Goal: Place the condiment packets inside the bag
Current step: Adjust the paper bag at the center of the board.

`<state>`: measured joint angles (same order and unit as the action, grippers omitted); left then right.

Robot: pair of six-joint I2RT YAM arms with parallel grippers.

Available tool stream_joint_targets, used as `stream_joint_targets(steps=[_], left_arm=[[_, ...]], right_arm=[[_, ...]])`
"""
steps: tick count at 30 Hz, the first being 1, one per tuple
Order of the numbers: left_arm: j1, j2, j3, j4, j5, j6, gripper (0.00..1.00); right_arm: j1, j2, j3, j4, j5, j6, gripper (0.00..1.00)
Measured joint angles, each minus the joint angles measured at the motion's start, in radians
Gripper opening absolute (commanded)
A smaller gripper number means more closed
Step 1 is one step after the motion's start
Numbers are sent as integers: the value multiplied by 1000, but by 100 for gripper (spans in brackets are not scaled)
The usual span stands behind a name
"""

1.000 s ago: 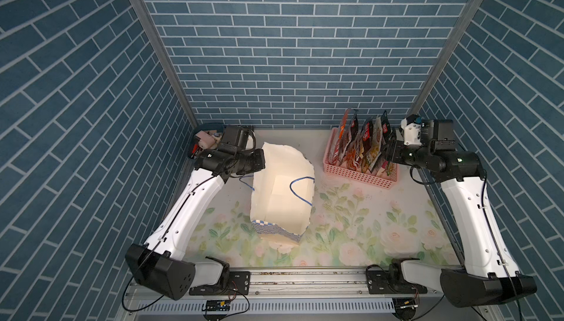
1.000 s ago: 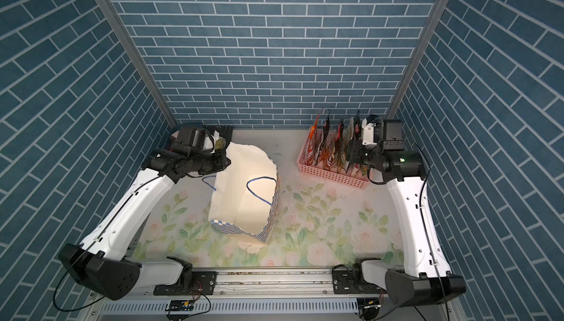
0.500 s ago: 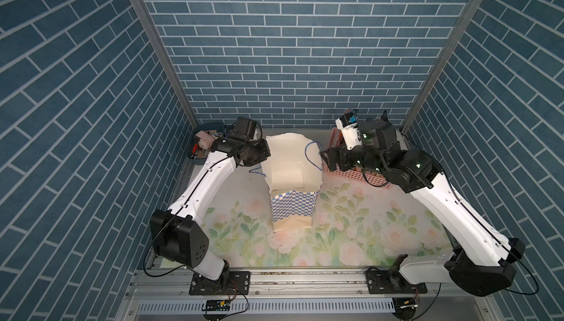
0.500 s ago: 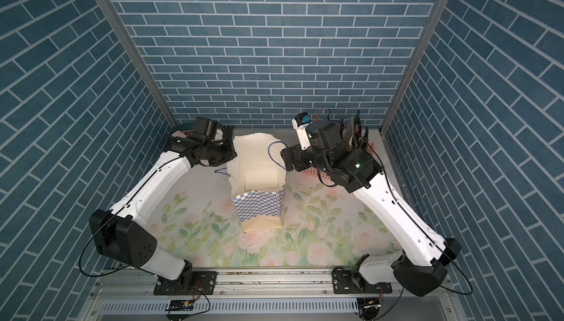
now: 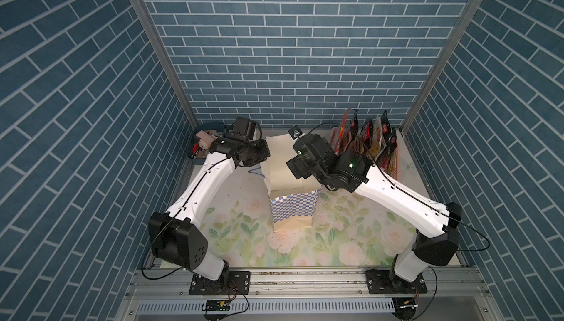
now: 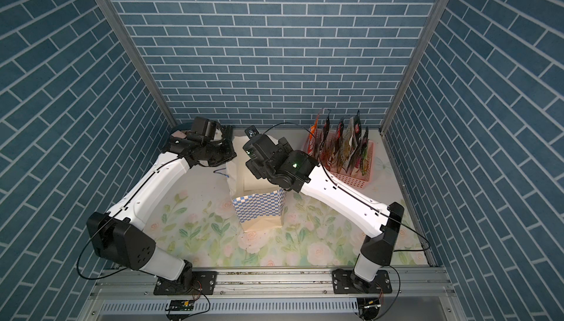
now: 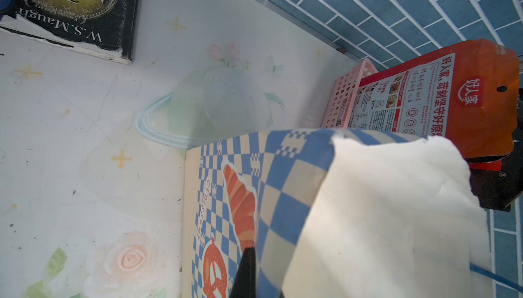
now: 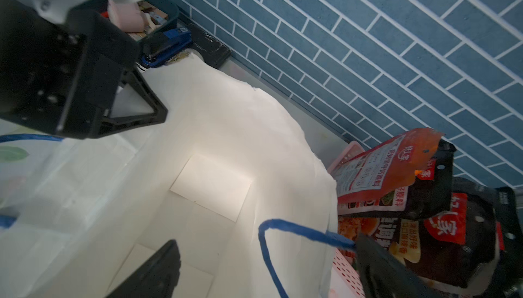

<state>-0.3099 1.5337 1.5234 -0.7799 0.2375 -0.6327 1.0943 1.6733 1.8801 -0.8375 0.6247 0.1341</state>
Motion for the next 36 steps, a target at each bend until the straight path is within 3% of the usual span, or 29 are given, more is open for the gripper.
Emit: stream_joint_targets(steps=[7, 11, 14, 17, 24, 25, 28, 32, 36], left_arm=[[0, -4, -1, -1, 0, 1, 0], [0, -9, -9, 1, 0, 1, 0], [0, -16, -18, 5, 0, 1, 0], [0, -19, -25, 10, 2, 1, 0], [0, -20, -26, 16, 16, 11, 0], [0, -20, -26, 16, 17, 13, 0], [0, -20, -26, 19, 20, 16, 0], [0, -20, -26, 22, 25, 19, 0], [0, -20, -27, 31, 30, 20, 0]], right_arm=[[-16, -71, -97, -27, 132, 88, 94], [-80, -170, -183, -35, 124, 148, 83], [-165, -267, -278, 8, 49, 176, 76], [-272, -392, -434, 122, -142, 180, 63], [-364, -480, -648, 391, -626, 229, 5], [-373, -480, -669, 423, -678, 245, 0], [-449, -488, -746, 536, -848, 338, 0], [-574, -536, -951, 792, -1060, 582, 0], [-588, -551, -1090, 1014, -1198, 784, 0]])
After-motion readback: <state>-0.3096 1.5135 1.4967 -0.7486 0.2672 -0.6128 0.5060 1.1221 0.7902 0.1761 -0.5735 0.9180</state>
